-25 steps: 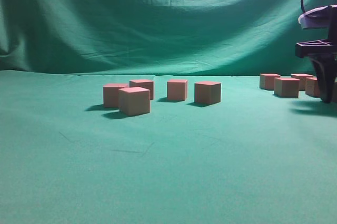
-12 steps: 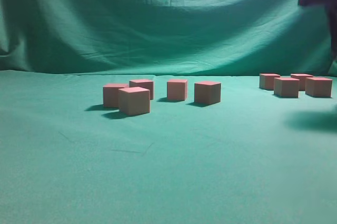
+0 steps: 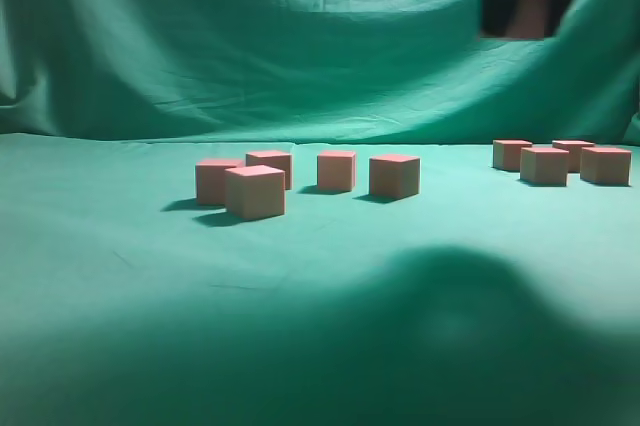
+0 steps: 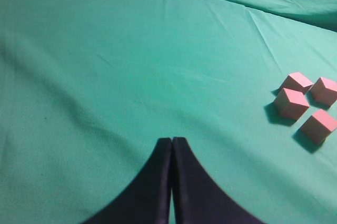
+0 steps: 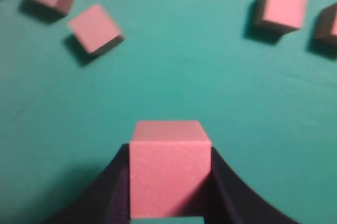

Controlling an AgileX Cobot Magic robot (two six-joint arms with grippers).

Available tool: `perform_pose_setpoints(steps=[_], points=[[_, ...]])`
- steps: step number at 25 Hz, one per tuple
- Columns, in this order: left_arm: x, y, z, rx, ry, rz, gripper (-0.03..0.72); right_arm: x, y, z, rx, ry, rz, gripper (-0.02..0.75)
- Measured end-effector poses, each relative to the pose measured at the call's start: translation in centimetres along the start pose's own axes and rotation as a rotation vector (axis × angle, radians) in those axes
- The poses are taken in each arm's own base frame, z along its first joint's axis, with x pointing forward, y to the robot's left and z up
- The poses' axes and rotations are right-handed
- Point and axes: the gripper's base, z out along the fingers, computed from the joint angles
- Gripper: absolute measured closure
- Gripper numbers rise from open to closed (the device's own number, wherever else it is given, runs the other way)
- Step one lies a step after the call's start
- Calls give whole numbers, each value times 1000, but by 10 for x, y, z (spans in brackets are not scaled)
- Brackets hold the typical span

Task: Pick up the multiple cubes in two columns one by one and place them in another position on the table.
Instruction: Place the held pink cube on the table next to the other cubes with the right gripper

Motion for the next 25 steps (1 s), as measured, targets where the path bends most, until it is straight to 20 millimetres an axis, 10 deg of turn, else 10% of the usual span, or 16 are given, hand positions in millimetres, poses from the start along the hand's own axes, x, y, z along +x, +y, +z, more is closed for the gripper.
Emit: perform_pose_setpoints(steps=[11, 25], points=[[0, 0, 0, 0, 0, 0, 688, 21, 114, 46, -188, 86, -626, 482], [0, 0, 0, 0, 0, 0, 688, -1, 131, 88, -130, 125, -717, 482]])
